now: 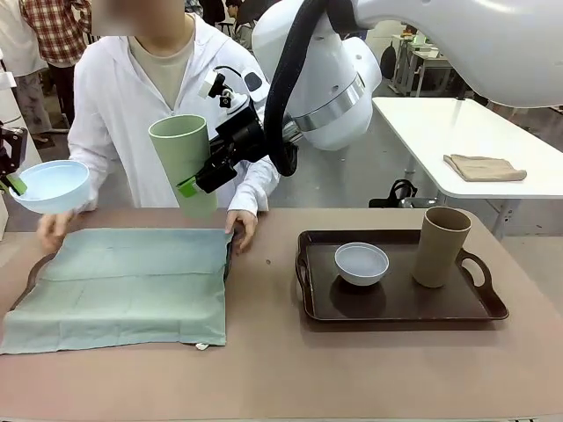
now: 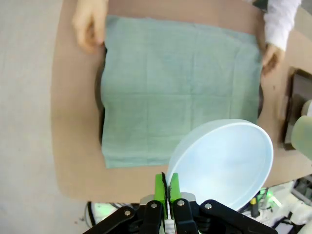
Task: Set up a tray with a mat and arrange the tableware.
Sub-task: Place the Picnic Bowl and Reusable plastic cup back onto the Handle tray in front of the human's position.
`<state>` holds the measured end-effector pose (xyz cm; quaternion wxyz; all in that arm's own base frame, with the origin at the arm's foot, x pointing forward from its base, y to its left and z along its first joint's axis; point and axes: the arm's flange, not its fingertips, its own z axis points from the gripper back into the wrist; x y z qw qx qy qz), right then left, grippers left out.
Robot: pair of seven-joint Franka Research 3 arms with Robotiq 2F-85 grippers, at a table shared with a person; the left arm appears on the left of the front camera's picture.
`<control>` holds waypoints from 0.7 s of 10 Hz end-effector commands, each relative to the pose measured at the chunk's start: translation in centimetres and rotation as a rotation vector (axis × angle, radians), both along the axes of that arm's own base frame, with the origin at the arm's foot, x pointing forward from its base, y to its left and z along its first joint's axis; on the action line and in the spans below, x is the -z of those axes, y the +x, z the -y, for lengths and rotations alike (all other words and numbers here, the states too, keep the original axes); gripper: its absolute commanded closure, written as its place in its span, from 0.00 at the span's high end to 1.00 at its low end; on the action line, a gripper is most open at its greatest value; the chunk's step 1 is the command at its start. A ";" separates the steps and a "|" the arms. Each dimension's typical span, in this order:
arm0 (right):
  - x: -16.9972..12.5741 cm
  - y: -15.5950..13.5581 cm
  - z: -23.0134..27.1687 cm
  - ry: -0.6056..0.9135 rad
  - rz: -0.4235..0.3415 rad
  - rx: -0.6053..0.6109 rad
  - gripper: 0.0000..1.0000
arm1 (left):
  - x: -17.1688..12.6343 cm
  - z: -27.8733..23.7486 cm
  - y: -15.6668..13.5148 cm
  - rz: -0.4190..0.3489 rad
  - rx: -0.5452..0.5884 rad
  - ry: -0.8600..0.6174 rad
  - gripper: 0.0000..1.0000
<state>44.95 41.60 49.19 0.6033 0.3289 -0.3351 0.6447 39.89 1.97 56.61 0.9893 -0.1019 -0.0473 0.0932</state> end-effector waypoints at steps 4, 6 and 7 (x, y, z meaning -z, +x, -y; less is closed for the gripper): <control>-0.1 -0.1 0.2 0.001 0.003 0.001 0.66 | -0.2 -0.2 -0.2 0.005 -0.002 0.008 0.00; -0.1 -0.1 0.2 0.001 0.003 0.001 0.66 | -0.2 -0.2 -0.2 0.005 -0.002 0.008 0.00; -0.1 -0.1 0.2 0.001 0.003 0.001 0.66 | -0.2 -0.2 -0.2 0.005 -0.002 0.008 0.00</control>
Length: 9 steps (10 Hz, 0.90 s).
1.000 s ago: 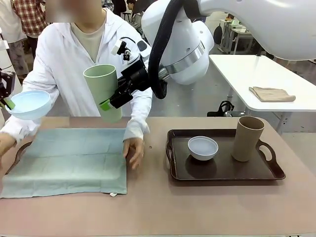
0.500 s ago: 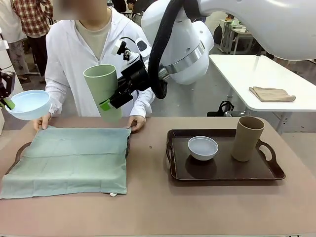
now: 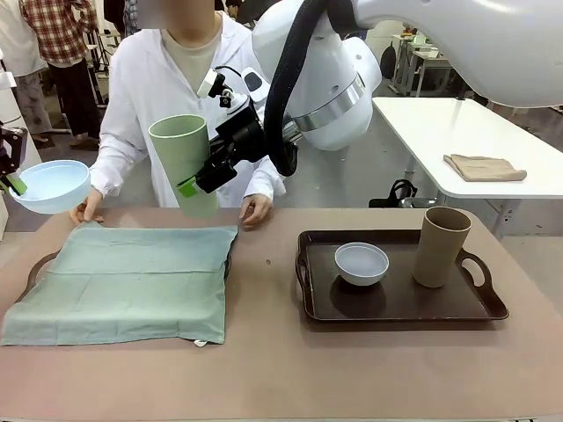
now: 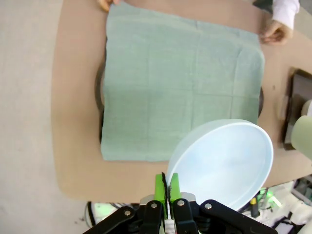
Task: Set up a tray with a mat and arrange the tableware.
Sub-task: Place the Picnic Bowl and Reusable plastic cup back onto the Handle tray in front of the human's position.
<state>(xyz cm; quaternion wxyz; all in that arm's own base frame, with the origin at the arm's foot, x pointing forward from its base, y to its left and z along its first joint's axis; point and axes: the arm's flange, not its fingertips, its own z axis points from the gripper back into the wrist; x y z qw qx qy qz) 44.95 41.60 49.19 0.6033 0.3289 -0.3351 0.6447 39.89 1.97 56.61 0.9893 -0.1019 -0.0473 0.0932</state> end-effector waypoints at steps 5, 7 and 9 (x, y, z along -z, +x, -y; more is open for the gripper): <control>-0.1 -0.1 0.2 0.001 0.003 0.001 0.66 | -0.2 -0.2 -0.2 0.005 -0.002 0.008 0.00; -0.1 -0.1 0.2 0.001 0.003 0.001 0.66 | -0.2 -0.2 -0.2 0.005 -0.002 0.008 0.00; 0.0 0.0 0.0 0.000 0.000 0.000 0.83 | 0.0 0.0 0.0 0.000 0.000 0.000 0.04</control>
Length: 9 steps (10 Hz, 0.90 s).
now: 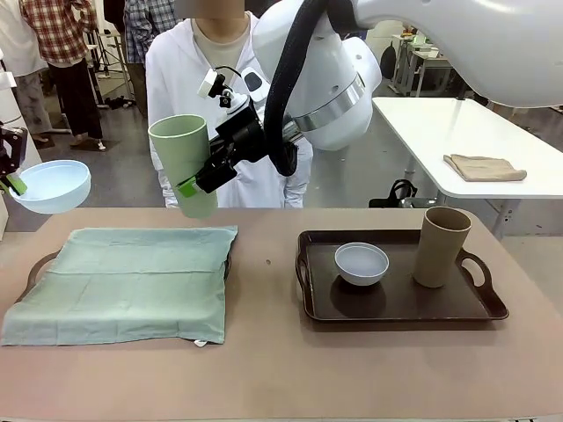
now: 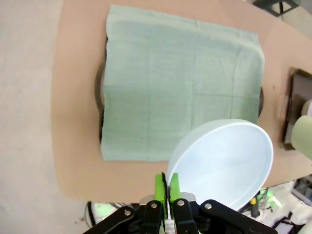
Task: Set up a tray with a mat and arrange the tableware.
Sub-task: Place the Picnic Bowl and Reusable plastic cup back onto the Handle tray in front of the human's position.
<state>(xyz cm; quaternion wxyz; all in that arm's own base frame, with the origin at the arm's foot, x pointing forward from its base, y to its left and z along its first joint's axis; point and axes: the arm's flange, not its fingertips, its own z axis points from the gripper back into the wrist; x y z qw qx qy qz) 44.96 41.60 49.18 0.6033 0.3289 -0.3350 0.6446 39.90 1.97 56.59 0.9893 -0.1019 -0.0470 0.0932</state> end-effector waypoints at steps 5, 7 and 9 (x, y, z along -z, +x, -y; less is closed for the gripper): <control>8.6 5.6 -3.5 0.055 -0.040 -0.142 0.83 | 7.7 2.6 4.1 -0.075 0.035 0.027 0.04; 11.3 6.5 -4.1 0.056 -0.058 -0.149 0.83 | 10.8 2.7 5.7 -0.086 0.030 0.028 0.04; 13.3 7.0 -4.6 0.056 -0.072 -0.140 0.83 | 13.4 2.4 6.7 -0.099 0.027 0.040 0.04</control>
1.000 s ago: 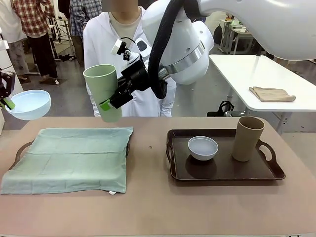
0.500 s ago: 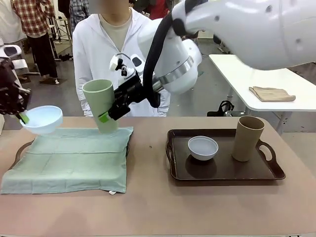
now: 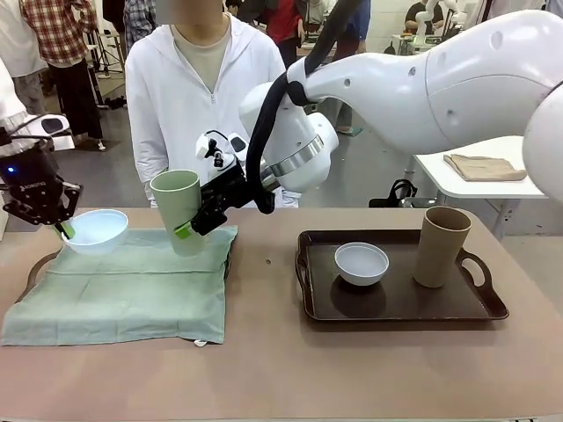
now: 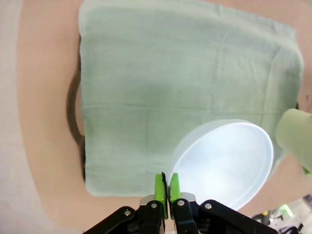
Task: Set up a tray with a mat and arrange the tableware.
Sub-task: Place the Picnic Bowl and Reusable plastic cup back onto the Handle tray in front of the human's position.
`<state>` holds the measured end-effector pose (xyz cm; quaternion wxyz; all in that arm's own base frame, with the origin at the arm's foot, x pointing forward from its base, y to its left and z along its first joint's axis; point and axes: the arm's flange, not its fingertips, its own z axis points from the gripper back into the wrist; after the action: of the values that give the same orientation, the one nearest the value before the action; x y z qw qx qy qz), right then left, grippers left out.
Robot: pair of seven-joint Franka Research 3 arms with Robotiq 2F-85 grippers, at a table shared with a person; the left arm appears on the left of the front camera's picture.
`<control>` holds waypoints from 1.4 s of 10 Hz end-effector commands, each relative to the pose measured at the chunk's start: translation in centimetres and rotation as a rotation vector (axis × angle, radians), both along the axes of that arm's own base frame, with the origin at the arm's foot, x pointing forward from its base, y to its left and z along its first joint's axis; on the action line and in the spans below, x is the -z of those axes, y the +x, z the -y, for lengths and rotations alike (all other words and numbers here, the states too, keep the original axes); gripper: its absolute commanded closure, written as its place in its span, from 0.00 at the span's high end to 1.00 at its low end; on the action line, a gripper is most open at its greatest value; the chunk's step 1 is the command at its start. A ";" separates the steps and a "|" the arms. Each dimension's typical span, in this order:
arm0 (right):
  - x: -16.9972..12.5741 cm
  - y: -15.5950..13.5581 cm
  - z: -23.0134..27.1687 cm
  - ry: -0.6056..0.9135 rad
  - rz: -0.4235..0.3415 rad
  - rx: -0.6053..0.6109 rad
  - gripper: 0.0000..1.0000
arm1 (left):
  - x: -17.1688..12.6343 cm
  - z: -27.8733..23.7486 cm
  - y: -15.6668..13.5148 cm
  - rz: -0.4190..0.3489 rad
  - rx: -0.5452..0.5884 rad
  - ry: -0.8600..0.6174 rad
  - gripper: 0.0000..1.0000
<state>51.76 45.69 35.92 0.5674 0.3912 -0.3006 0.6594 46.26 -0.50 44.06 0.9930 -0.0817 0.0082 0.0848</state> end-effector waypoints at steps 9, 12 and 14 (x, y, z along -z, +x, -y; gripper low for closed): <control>5.6 2.3 0.0 0.015 0.063 -0.041 0.83 | 7.2 0.6 2.4 0.016 -0.007 0.044 0.04; 5.9 2.7 -0.1 0.016 0.053 -0.044 0.83 | 8.2 0.8 3.0 -0.003 -0.014 0.056 0.04; 6.1 2.8 0.1 0.001 0.030 -0.036 1.00 | 8.5 0.8 3.0 -0.016 -0.012 0.052 0.56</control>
<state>54.17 45.57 29.71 0.5528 0.3823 -0.3059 0.6742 48.84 -1.04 35.47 0.9938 -0.0694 0.0150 0.0853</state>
